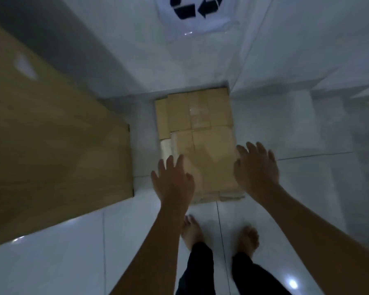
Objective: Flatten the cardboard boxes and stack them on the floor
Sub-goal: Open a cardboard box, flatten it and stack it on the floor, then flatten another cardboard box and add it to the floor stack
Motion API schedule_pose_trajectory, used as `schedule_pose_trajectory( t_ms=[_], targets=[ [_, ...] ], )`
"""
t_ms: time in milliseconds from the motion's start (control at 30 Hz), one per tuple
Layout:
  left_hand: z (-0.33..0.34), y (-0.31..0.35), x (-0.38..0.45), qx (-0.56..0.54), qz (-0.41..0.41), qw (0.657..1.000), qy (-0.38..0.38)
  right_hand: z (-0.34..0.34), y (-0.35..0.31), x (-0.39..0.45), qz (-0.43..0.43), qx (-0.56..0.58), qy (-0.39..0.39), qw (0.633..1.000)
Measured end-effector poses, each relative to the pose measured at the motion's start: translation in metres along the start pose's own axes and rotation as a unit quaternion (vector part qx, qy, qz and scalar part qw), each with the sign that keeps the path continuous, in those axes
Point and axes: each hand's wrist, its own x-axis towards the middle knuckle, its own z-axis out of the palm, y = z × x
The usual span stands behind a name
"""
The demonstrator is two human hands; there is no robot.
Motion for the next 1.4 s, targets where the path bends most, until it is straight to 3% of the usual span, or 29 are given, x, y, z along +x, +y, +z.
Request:
schedule_pose_trajectory(
  t_ms=[167,333,567,733,867,1100,1400],
  targets=[
    [-0.083,-0.022,-0.134,-0.056,-0.019,0.998,0.024,-0.073,-0.030,-0.128,-0.058,0.000,0.010,0.998],
    [-0.125,-0.066,-0.268,-0.044,-0.053,0.996,0.054,-0.101,-0.057,-0.262,-0.124,0.004,0.015,0.992],
    [-0.178,-0.178,-0.406,-0.097,-0.142,0.964,0.204,-0.150,-0.170,-0.381,-0.280,0.037,0.089,0.955],
    [-0.219,-0.304,-0.448,-0.133,-0.227,0.920,0.291,-0.189,-0.313,-0.419,-0.412,0.050,0.132,0.900],
    [-0.258,-0.433,-0.454,-0.137,-0.281,0.890,0.332,-0.215,-0.463,-0.441,-0.491,0.009,0.138,0.860],
    [-0.345,-0.674,-0.454,-0.157,-0.374,0.844,0.351,-0.243,-0.719,-0.496,-0.538,0.056,0.139,0.829],
    [-0.429,-0.918,-0.424,-0.144,-0.418,0.819,0.365,-0.256,-0.973,-0.529,-0.590,0.076,0.138,0.792]
  ],
)
